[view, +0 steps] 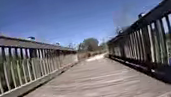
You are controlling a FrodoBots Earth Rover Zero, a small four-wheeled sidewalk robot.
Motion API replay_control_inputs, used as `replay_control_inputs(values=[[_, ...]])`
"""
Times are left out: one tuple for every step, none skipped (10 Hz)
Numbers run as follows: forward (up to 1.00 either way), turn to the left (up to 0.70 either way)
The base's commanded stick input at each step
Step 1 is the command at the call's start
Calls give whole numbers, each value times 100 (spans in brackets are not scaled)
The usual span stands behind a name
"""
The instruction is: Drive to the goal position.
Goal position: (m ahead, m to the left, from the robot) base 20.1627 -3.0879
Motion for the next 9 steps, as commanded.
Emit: replay_control_inputs(values=[[50,0],[50,0],[50,0],[50,0],[50,0],[50,0],[50,0],[50,-2],[50,-14]])
